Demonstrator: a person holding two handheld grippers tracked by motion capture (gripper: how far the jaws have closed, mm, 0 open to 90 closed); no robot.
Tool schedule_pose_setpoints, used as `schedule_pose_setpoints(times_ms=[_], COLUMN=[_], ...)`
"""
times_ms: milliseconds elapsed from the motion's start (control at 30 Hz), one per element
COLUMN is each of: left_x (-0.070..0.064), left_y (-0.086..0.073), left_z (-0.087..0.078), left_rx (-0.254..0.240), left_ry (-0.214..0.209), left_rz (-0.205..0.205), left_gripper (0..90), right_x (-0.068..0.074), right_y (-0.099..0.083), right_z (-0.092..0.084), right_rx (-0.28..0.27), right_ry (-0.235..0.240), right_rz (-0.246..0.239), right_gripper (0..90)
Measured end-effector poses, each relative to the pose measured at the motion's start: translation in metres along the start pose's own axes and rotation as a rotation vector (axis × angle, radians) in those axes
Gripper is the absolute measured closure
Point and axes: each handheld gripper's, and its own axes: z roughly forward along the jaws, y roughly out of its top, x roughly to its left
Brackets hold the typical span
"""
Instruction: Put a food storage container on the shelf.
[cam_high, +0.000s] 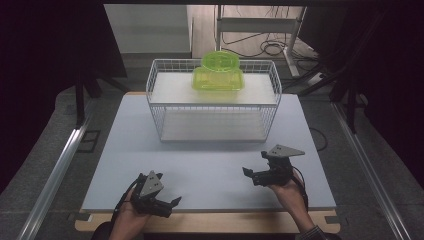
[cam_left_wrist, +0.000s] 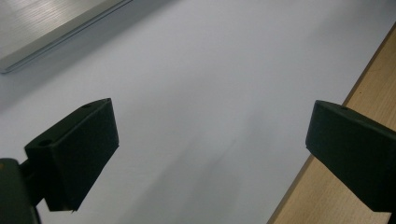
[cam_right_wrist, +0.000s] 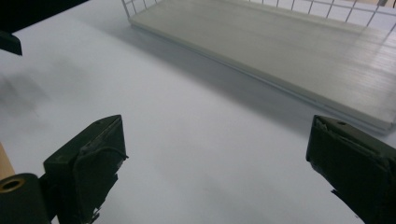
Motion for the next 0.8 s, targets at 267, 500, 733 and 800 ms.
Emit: schedule_pose_setpoints(times_ms=[267, 500, 733, 800], left_x=[0.000, -0.001, 0.000, 0.000], left_y=[0.000, 0.000, 0.000, 0.000], left_z=[0.001, 0.001, 0.001, 0.001], left_rx=[0.000, 0.004, 0.002, -0.001], left_ry=[0.004, 0.006, 0.010, 0.010], left_rz=[0.003, 0.008, 0.009, 0.006], left_gripper=[2.4, 2.3, 2.4, 2.4], right_x=[0.005, 0.010, 0.014, 0.013], right_y=[-0.019, -0.031, -0.035, -0.036], right_z=[0.001, 0.006, 0.012, 0.012], right_rx=[0.064, 0.111, 0.167, 0.175], right_ry=[-0.019, -0.031, -0.050, -0.057], right_rz=[-0.016, -0.020, -0.039, -0.034], right_gripper=[5.3, 5.3, 5.3, 5.2])
